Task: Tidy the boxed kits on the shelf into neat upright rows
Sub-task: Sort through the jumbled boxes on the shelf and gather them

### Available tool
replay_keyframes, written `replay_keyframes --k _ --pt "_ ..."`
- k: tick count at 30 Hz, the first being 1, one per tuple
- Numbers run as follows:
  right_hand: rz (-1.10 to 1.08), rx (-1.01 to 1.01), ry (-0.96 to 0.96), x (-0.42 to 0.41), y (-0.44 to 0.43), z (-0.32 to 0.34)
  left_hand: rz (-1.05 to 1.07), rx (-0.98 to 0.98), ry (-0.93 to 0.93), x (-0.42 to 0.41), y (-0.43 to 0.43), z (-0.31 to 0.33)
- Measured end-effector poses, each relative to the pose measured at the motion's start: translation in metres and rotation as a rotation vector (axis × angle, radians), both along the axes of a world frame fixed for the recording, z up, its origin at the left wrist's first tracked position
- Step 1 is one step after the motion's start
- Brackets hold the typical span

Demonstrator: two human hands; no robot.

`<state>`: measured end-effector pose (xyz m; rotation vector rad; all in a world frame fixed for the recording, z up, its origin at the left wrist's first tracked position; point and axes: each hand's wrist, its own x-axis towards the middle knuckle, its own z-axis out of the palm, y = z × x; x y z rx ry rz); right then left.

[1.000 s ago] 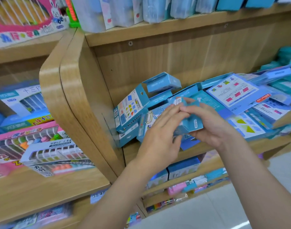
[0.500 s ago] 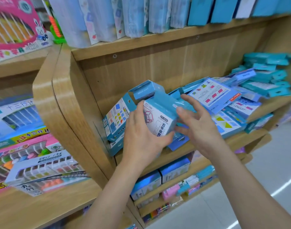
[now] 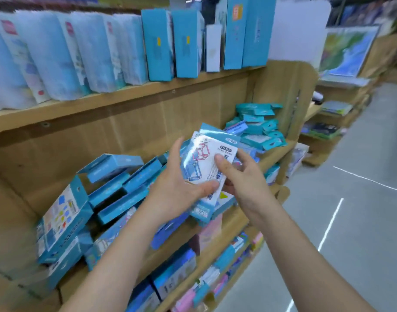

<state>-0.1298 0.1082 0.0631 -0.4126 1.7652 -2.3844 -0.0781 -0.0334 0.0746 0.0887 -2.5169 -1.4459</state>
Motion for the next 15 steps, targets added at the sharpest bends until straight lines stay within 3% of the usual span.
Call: replay_keyframes --k 3,6,8,10,11,13,15 --pt "0.063 -0.039 -0.044 -0.034 0.003 -0.002 0.021 0.306 -0.013 -0.032 0.008 -0.001" --pt "0.184 0.023 -0.085 -0.076 0.019 -0.003 0.242 0.283 0.09 -0.077 0.026 -0.002" --pt "0.275 0.131 -0.031 -0.101 0.032 -0.004 0.268 0.413 0.065 -0.104 0.04 -0.002" --pt "0.271 0.176 0.017 -0.124 0.04 -0.008 0.285 0.416 0.051 -0.128 0.048 -0.004" --pt "0.235 0.175 0.033 -0.135 0.043 -0.011 0.313 0.313 0.09 -0.137 0.049 -0.003" --pt "0.164 0.162 0.046 -0.157 0.048 -0.014 0.418 -0.089 0.189 -0.154 0.038 -0.003" --pt "0.103 0.124 0.007 -0.177 0.053 -0.018 0.465 -0.471 0.123 -0.166 0.018 -0.006"
